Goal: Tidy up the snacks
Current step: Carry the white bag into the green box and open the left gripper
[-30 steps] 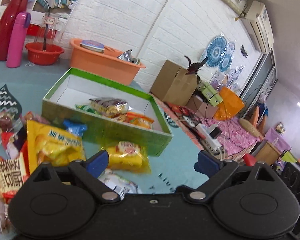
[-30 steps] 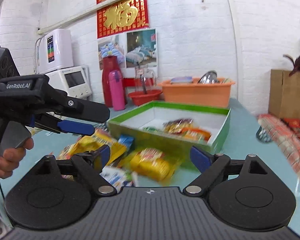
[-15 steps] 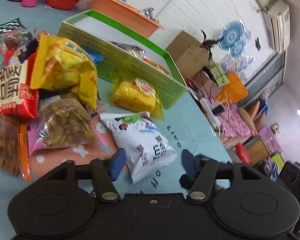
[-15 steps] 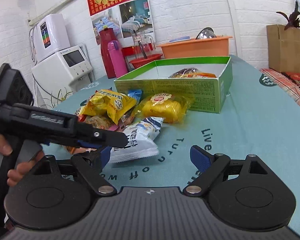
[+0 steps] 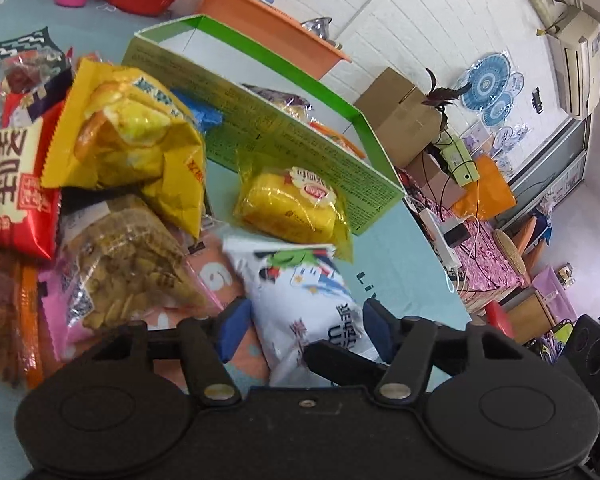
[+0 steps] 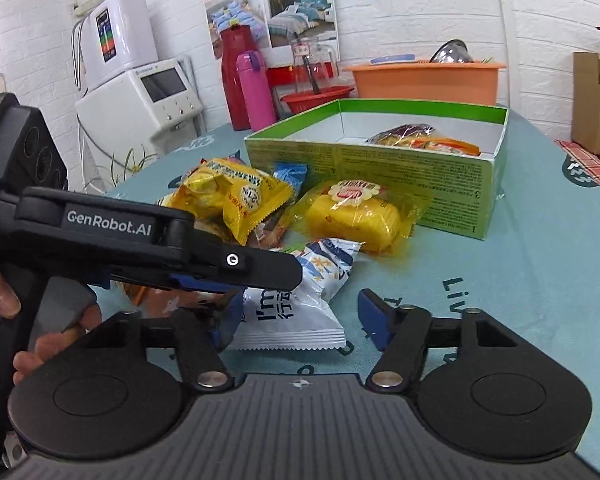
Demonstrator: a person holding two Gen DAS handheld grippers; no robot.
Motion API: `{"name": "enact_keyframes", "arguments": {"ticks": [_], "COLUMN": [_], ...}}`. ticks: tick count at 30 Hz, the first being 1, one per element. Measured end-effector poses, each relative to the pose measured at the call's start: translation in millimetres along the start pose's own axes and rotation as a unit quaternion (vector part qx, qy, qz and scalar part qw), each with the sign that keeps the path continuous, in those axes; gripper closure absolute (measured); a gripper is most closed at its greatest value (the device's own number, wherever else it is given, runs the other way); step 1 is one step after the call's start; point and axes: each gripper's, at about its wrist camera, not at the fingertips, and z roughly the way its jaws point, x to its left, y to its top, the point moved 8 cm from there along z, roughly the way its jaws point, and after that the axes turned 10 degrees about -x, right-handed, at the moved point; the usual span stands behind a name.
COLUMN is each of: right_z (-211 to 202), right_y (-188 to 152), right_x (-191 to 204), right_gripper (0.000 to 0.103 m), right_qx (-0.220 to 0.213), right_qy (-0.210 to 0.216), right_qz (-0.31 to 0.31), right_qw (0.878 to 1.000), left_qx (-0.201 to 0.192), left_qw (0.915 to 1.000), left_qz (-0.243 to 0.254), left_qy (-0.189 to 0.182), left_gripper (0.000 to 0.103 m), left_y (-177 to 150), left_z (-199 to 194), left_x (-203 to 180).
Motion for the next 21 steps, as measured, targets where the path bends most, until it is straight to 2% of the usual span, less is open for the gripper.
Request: {"name": "enact_keyframes", "arguments": {"ticks": [1, 2, 8, 10, 13, 17, 21], "right_z": [0, 0, -6, -4, -7, -24, -34], "right_y": [-3, -6, -11, -10, -8, 3, 29], "right_x": [0, -1, -2, -3, -1, 9, 13], "right_gripper": [0.032, 0.038, 0.042, 0.042, 0.047, 0.05, 0.05], "right_qx": [0.004, 0.008, 0.007, 0.006, 0.004, -0.024, -0.062], "right_qy": [0.009, 0.01, 0.011, 0.007, -0.005, -0.014, -0.007], "right_qz": [0.006, 0.012, 0.033, 0.04, 0.038, 0.006, -0.015], "right_qw": [1.0, 1.0, 0.999, 0.999, 0.999, 1.0, 0.998], "left_qx": [-0.004, -0.004, -0.008, -0.011, -0.016, -0.04, -0.075], "left_qw": [1.0, 1.0, 0.9998, 0.9999, 0.9998, 0.9984, 0.9944], "left_qz": [0.003, 0.005, 0.017, 0.012, 0.015, 0.029, 0.063], "left_qy": [0.0, -0.001, 0.005, 0.004, -0.001, -0.026, -0.039], "left_gripper": [0.03, 0.031, 0.032, 0.042, 0.048, 0.048, 0.048], "left_y": [0, 0, -3, -4, -5, 5, 33], "left_z": [0, 1, 4, 4, -2, -20, -32], "left_x": [-1, -1, -3, -2, -7, -27, -44]}}
